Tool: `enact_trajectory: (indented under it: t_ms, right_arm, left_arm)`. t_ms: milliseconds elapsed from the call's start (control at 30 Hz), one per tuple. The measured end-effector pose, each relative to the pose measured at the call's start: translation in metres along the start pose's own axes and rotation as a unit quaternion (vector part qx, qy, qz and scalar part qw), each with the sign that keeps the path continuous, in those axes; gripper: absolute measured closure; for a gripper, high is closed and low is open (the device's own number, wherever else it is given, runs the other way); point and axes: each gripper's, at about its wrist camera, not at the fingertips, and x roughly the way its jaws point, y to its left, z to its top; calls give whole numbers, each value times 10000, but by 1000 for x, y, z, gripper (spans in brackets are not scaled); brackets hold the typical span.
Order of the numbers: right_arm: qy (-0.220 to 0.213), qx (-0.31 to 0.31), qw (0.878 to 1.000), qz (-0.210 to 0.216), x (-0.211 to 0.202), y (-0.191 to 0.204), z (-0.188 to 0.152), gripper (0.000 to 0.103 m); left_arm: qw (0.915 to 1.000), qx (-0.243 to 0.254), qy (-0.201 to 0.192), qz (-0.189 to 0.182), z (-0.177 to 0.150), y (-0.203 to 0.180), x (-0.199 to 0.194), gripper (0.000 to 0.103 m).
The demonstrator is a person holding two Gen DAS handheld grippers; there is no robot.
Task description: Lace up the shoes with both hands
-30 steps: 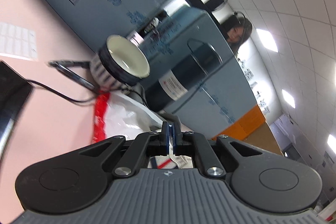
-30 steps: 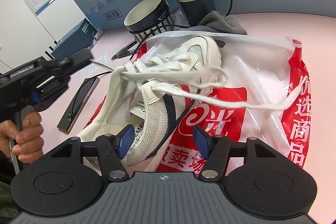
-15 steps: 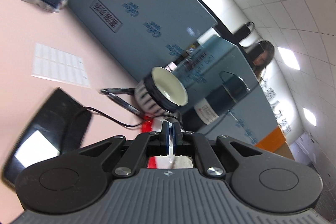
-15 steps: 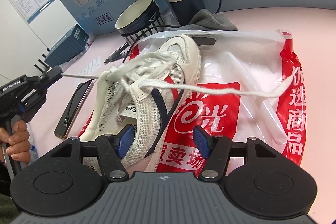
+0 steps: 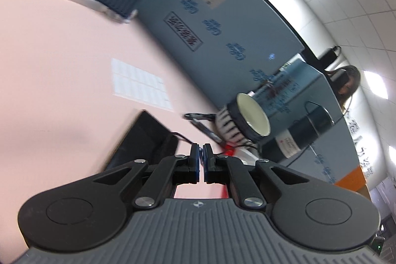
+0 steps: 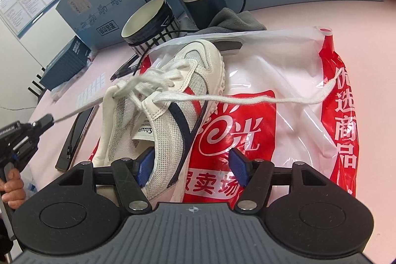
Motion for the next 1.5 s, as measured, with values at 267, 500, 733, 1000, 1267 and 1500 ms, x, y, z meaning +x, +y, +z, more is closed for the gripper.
enact_trajectory:
  t_ms: [267, 500, 733, 1000, 1267, 1500]
  right_arm:
    - [-119, 33, 9998, -156, -7, 2, -2, 34]
    - [-503, 119, 9985, -157, -38, 6, -9, 5]
    - [-680, 443, 9963, -268, -66, 10, -12, 1]
    - [-536, 654, 9955, -436, -84, 12, -20, 1]
    - [-22, 726, 9954, -626, -85, 19, -19, 1]
    - [385, 34, 9960, -811, -78, 36, -24, 1]
  left_arm:
    - [9985, 204, 279, 421, -6, -6, -9, 80]
    - [9883, 1459, 340, 295, -21, -80, -35, 15]
    - [9700, 2044, 1317, -71, -52, -138, -31, 6]
    - [9458, 2391, 2193, 110, -80, -170, -17, 1]
    - [9105, 2917, 2770, 962, -102, -188, 11, 1]
    - [8943, 3053, 2951, 1412, -109, -190, 26, 1]
